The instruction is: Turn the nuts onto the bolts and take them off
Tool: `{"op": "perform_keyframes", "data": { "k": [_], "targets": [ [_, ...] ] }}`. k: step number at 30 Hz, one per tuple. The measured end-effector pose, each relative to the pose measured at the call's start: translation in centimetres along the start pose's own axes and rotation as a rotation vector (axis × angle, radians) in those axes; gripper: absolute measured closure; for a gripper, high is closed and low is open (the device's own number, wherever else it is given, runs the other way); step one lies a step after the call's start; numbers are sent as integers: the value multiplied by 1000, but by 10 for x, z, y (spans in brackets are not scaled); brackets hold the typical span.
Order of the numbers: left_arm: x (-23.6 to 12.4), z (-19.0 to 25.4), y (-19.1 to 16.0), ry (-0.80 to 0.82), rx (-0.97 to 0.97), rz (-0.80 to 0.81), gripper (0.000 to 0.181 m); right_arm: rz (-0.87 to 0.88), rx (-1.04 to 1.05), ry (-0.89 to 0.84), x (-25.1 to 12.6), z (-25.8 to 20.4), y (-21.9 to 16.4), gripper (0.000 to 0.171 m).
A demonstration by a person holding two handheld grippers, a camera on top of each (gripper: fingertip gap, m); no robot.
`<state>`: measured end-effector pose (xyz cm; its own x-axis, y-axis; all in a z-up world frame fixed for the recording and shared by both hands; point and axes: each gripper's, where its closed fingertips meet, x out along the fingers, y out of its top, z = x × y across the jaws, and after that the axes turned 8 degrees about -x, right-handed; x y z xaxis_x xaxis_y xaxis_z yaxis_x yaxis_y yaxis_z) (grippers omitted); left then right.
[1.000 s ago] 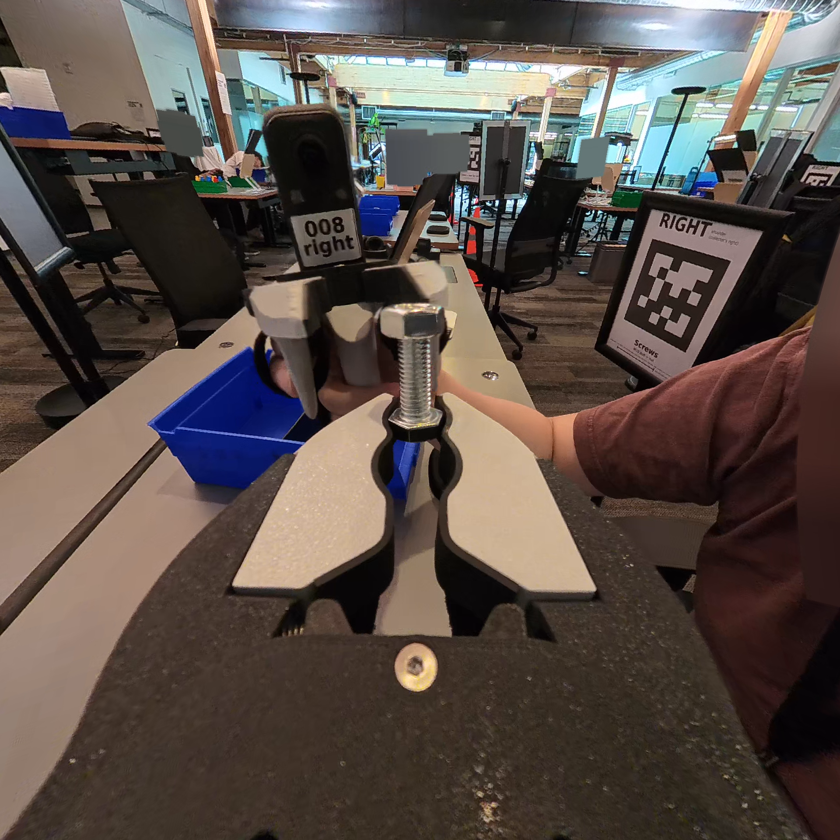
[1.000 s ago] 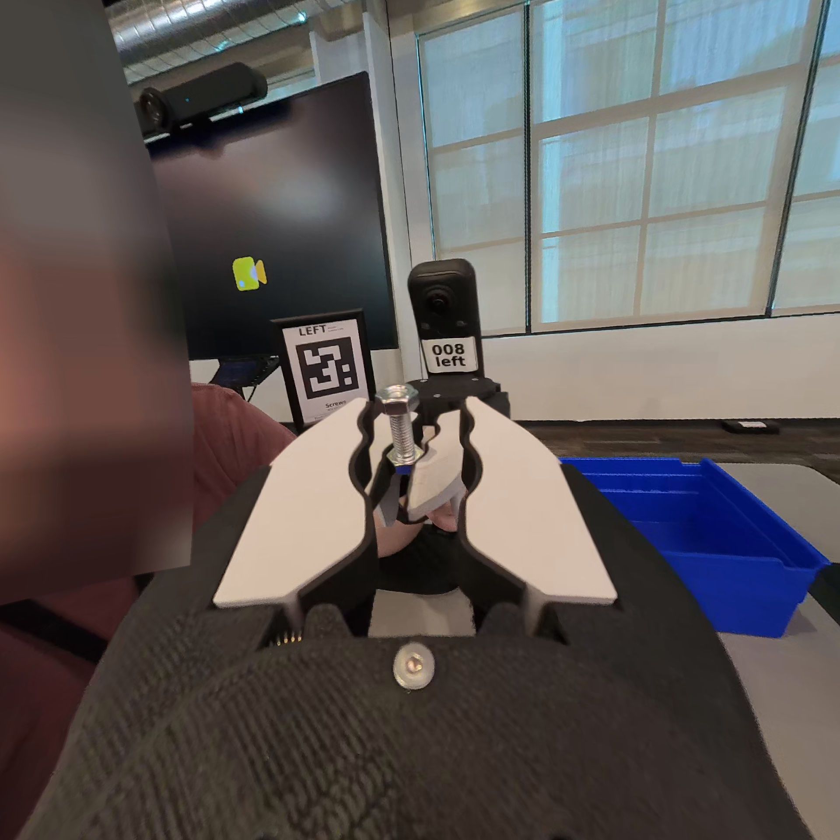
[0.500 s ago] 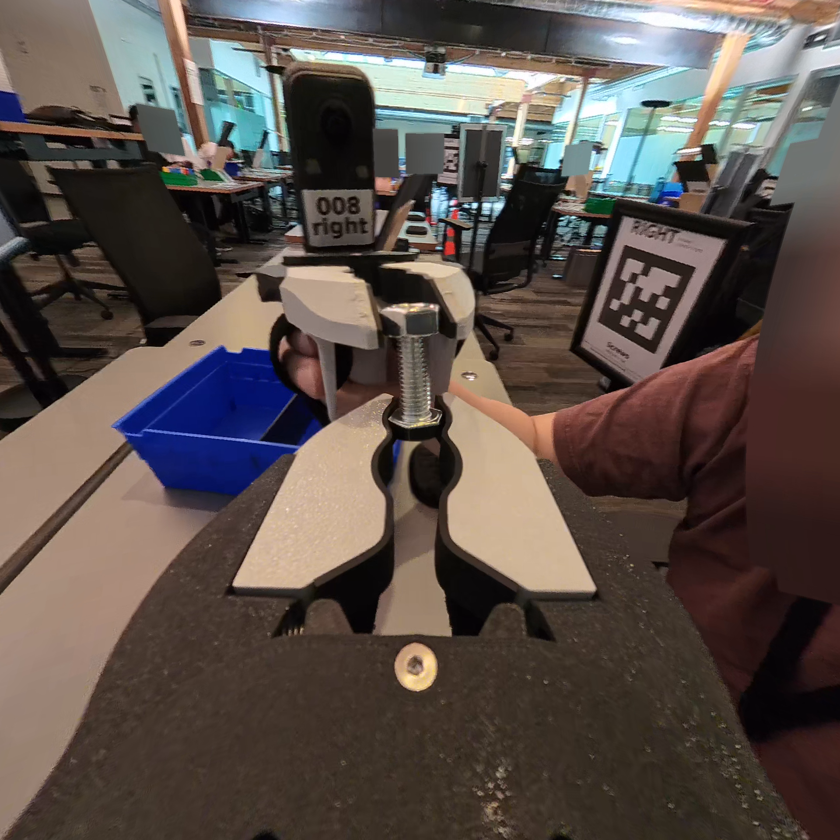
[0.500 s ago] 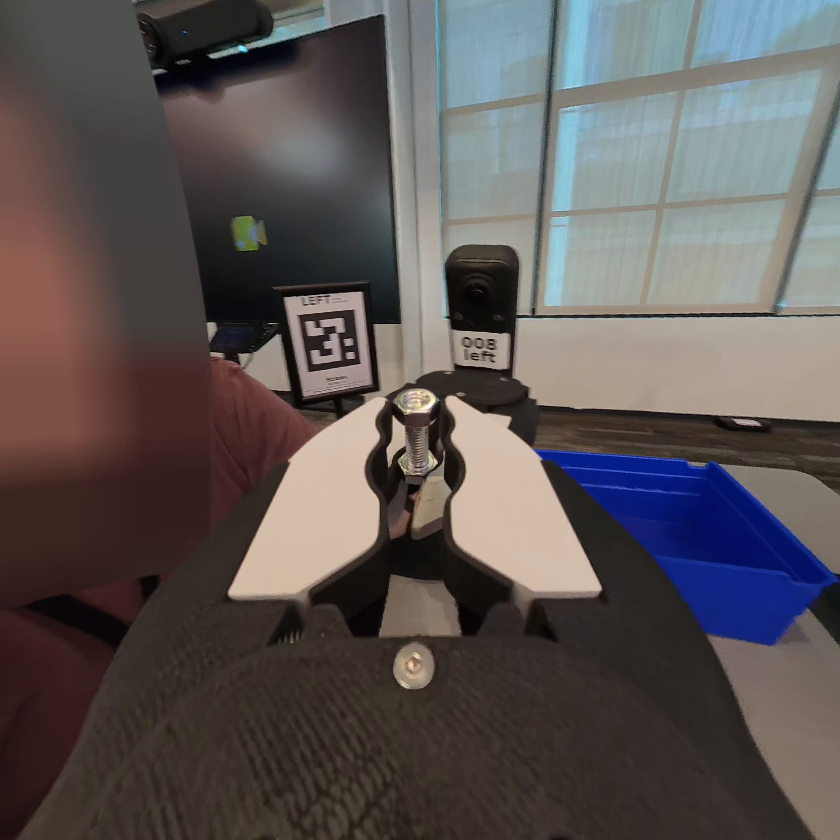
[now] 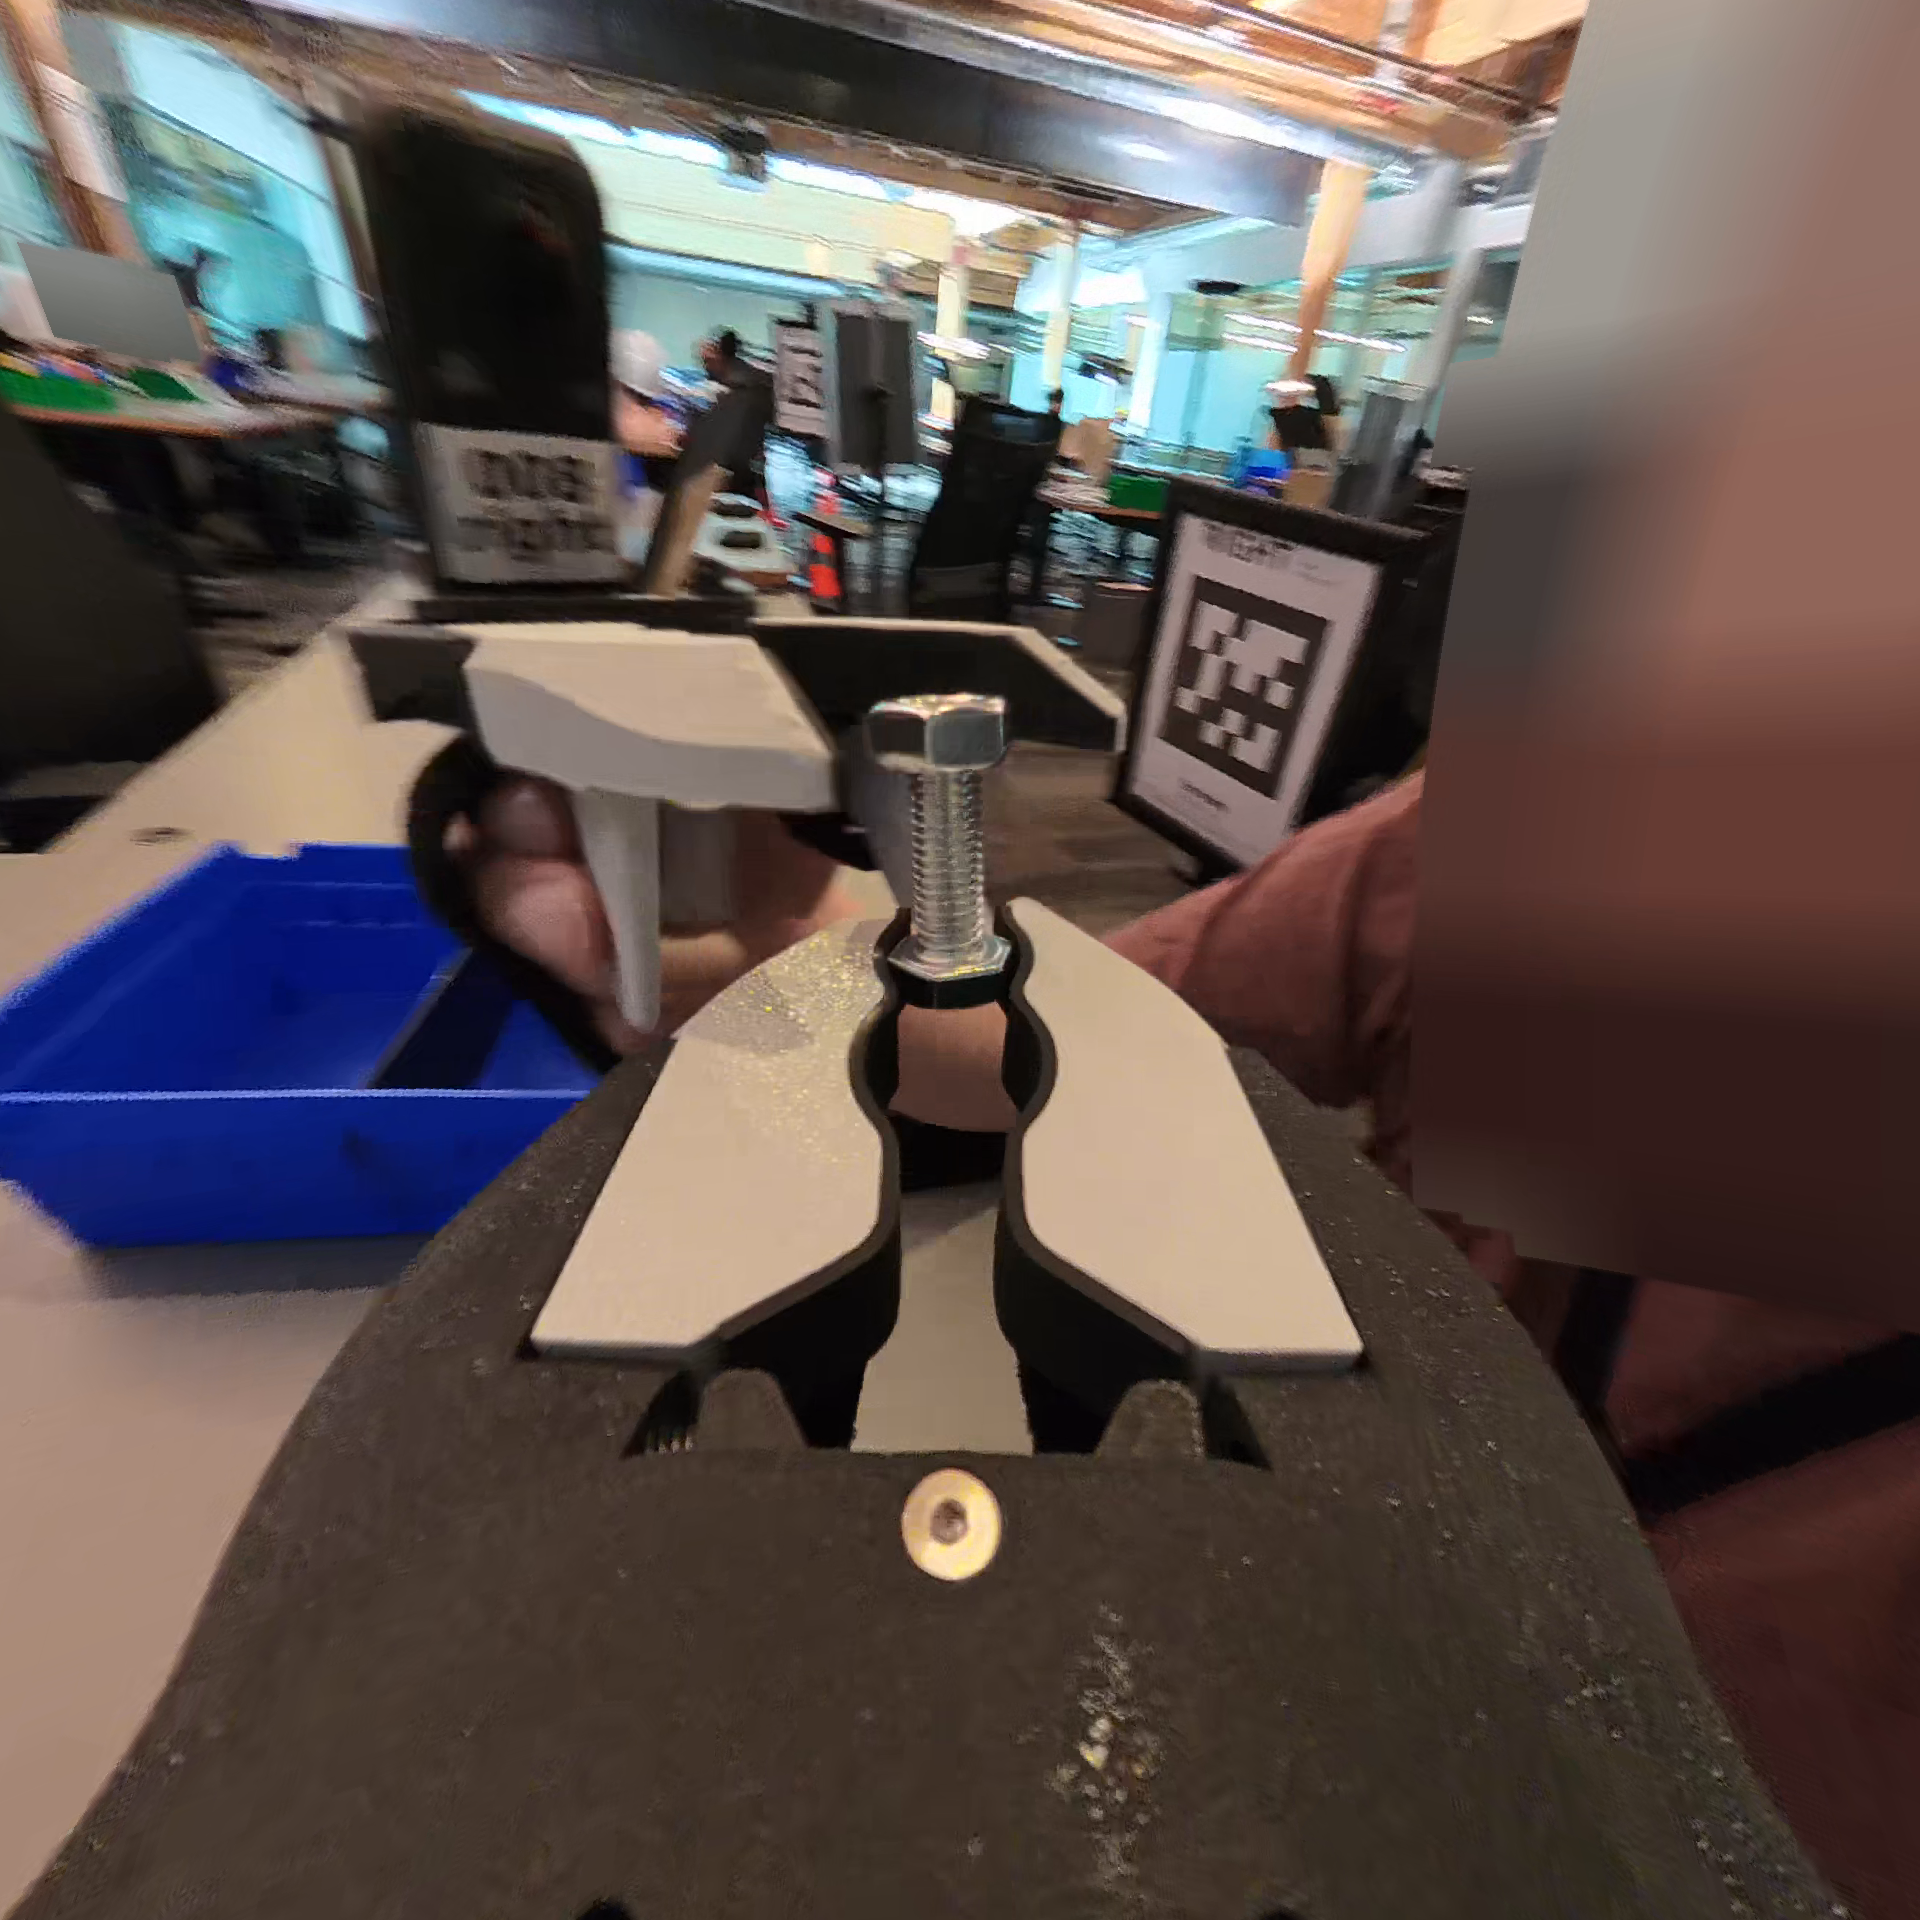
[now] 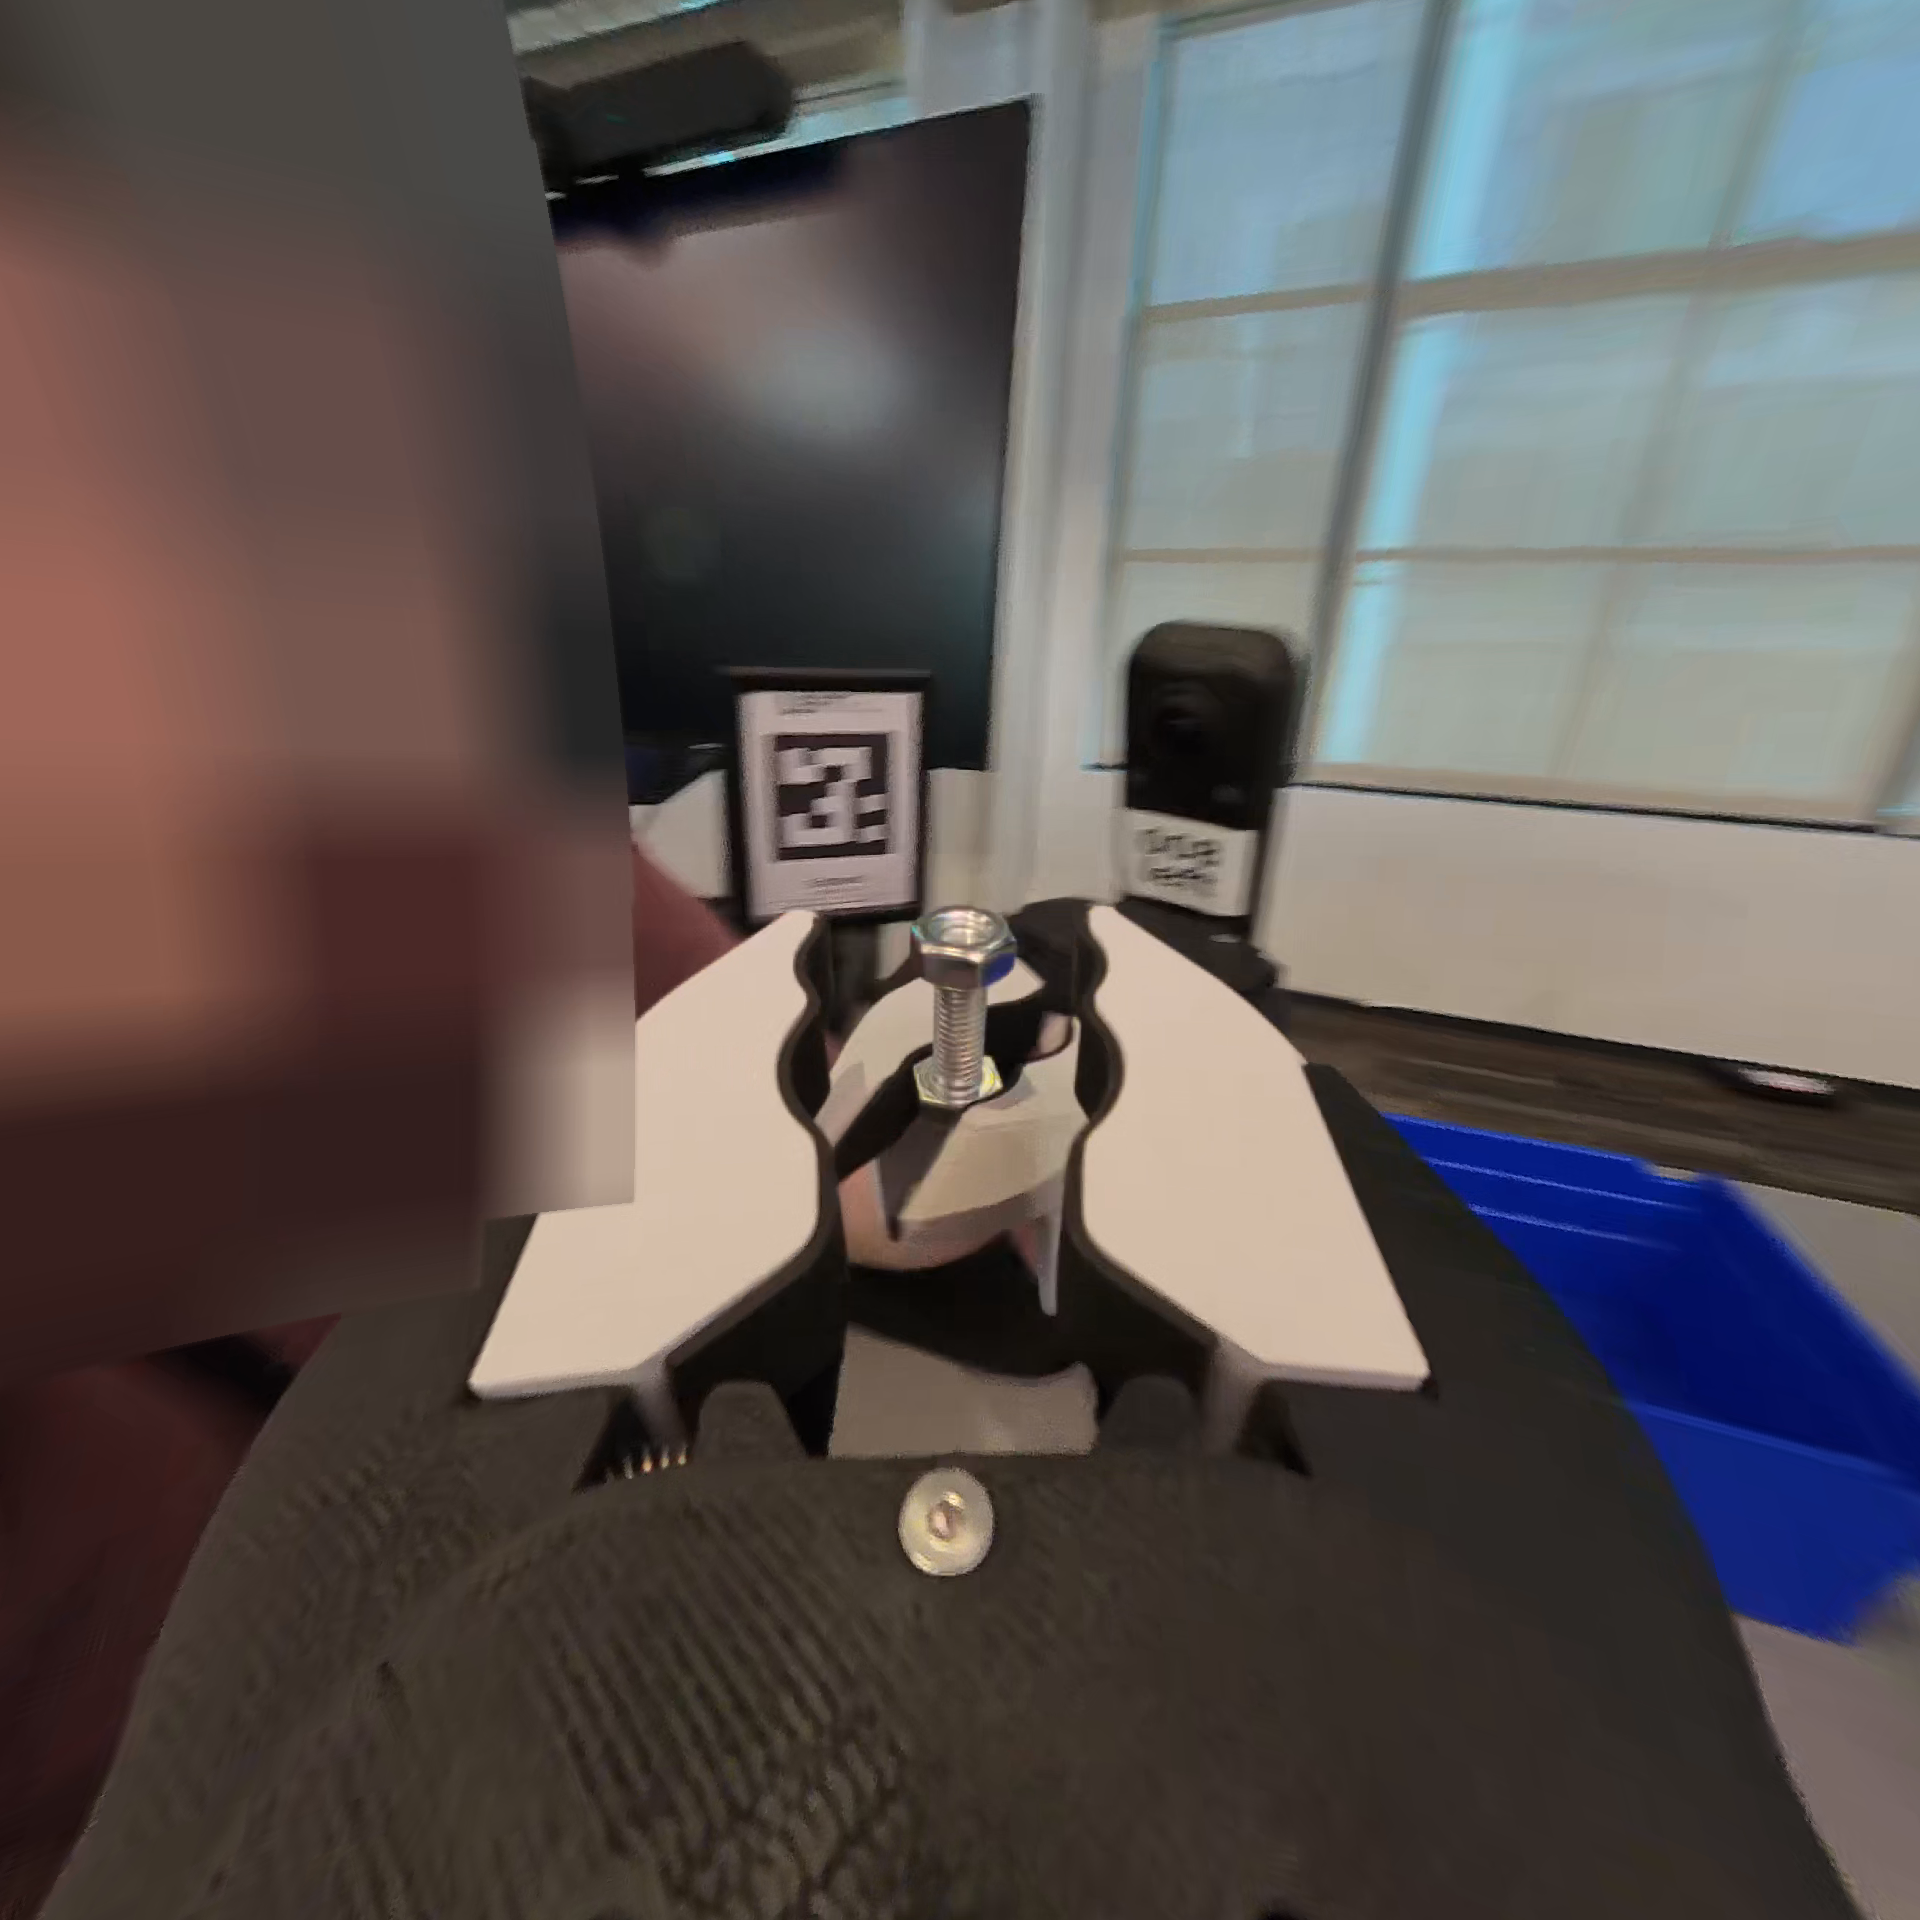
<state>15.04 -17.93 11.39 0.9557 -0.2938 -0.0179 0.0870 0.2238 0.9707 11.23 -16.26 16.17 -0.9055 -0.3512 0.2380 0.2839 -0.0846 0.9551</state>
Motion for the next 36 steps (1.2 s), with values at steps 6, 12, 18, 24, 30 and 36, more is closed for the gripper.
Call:
{"op": "perform_keyframes", "data": {
  "k": [6, 12, 18, 24, 30, 36],
  "targets": [
    [-29, -44, 26, 440, 212, 123, 167, -38, -169, -482, -9, 43, 16, 124],
    [-28, -46, 26, 455, 189, 141, 166, -101, -176, -504, 4, 40, 6, 127],
    [-28, -41, 27, 401, 153, 152, 166, -103, -133, -516, -9, 49, 5, 129],
    [-27, -37, 28, 343, 108, 175, 167, -76, -89, -488, -15, 50, 8, 132],
    [-24, -36, 26, 343, 116, 158, 167, -59, -77, -434, -8, 42, 9, 131],
    [-23, -34, 26, 328, 110, 158, 167, -59, -58, -427, -12, 45, 8, 132]
  ]
}}
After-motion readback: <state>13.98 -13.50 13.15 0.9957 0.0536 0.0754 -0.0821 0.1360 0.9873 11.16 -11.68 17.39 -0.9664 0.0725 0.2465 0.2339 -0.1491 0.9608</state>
